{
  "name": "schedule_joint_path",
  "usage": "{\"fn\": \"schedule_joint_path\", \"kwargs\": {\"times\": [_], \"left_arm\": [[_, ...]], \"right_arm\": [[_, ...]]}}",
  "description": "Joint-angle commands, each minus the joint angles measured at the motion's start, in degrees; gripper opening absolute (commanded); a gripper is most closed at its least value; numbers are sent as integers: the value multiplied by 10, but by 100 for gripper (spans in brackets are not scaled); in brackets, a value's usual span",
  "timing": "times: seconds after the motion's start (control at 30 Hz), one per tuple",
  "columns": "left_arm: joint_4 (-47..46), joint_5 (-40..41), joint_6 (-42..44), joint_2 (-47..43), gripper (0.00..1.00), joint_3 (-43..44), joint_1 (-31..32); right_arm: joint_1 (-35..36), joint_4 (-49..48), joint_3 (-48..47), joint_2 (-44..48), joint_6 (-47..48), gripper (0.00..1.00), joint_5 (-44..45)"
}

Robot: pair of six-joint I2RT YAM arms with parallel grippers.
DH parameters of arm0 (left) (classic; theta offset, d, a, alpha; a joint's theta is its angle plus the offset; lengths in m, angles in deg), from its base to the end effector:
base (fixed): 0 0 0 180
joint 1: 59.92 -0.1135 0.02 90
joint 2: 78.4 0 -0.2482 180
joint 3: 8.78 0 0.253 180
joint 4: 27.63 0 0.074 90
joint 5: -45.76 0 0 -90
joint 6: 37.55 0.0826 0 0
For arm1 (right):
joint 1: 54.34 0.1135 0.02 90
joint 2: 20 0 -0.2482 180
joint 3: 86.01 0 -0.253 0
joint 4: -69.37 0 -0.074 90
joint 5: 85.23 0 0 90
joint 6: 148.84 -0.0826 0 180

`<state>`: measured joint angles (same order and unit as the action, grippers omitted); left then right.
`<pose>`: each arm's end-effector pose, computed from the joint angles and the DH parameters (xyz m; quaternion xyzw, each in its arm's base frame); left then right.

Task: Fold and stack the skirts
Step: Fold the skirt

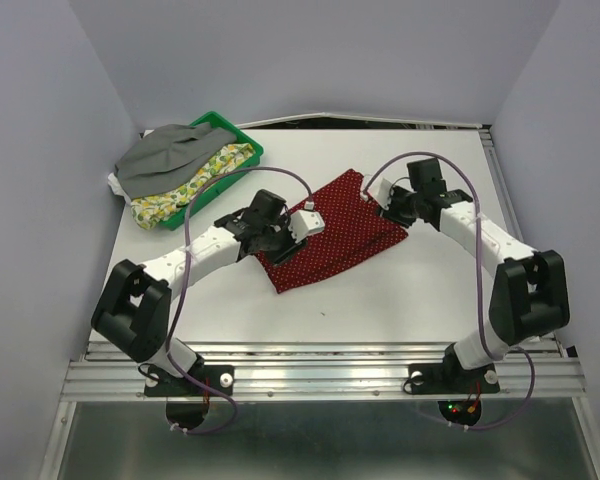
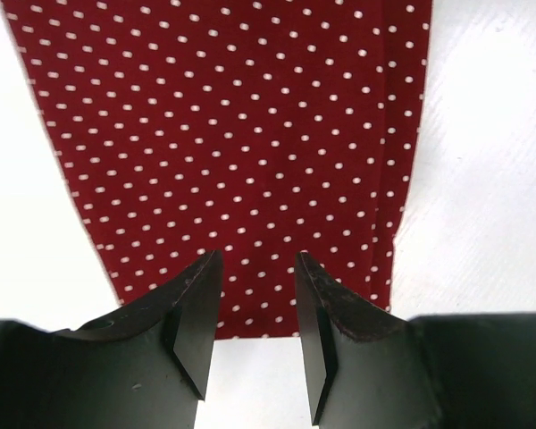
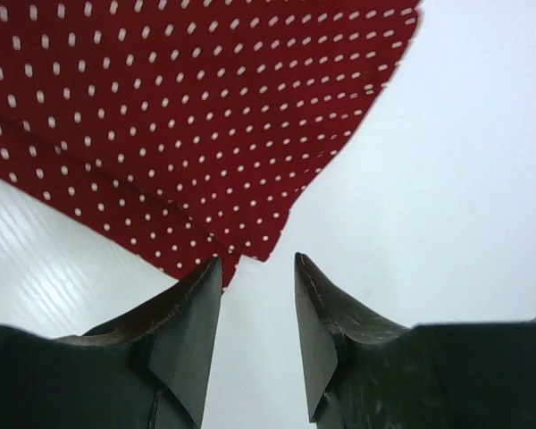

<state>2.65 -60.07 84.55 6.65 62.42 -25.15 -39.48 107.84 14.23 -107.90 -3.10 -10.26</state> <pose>0.2783 -0.2206 0.1934 0.5474 0.7317 -0.1358 0.3829 0.3492 0.1148 0.2140 -0.5718 0.7239 -0.0141 0.3859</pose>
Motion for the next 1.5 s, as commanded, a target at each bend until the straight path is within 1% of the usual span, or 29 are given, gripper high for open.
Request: {"fn": "schedule_joint_path", "kwargs": {"times": [0.0, 0.1, 0.23, 0.4, 0.6, 0.67, 0.7, 0.77, 0.8, 0.9, 0.93, 1.0, 1.07, 1.1, 1.23, 1.4, 1.47], "left_arm": [[3, -25, -41, 5, 49, 14, 6], [8, -38, -52, 6, 50, 12, 6], [11, -46, -65, 10, 49, 12, 5], [8, -41, -77, 12, 50, 6, 1], [6, -42, -92, 28, 50, 7, -10], [8, -36, -96, 35, 49, 10, -11], [8, -32, -96, 37, 50, 9, -11], [12, -19, -90, 44, 49, 5, -12], [15, -17, -86, 45, 49, 4, -11], [22, -18, -63, 43, 49, -7, -8], [22, -6, -56, 40, 49, -14, -1], [21, 5, -38, 35, 49, -21, 6], [22, 7, -32, 34, 48, -26, 9], [26, 5, -27, 34, 47, -27, 11], [35, -7, -11, 27, 43, -33, 21], [44, -17, -3, 17, 43, -39, 29], [51, -31, 3, 14, 45, -39, 29]], "right_arm": [[-22, -10, 26, -35, 137, 44, -21], [-27, -15, 18, -62, 182, 44, -40], [-27, -14, 4, -94, 203, 44, -66], [-27, 3, -4, -125, 214, 44, -73], [-27, -17, -1, -149, 213, 42, -69], [-27, -22, -5, -161, 214, 40, -64], [-27, -23, -6, -163, 215, 37, -63], [-27, -24, -7, -164, 215, 28, -61], [-27, -24, -8, -164, 214, 22, -61], [-27, -18, -6, -155, 214, 14, -65], [-27, -16, -4, -152, 214, 11, -67], [-27, -16, 2, -144, 215, 8, -68], [-27, -16, 5, -141, 214, 7, -67], [-27, -16, 6, -141, 214, 7, -66], [-27, -15, 5, -139, 211, 1, -68], [-27, -15, 0, -137, 206, 1, -69], [-27, -13, -4, -136, 205, 1, -70]]}}
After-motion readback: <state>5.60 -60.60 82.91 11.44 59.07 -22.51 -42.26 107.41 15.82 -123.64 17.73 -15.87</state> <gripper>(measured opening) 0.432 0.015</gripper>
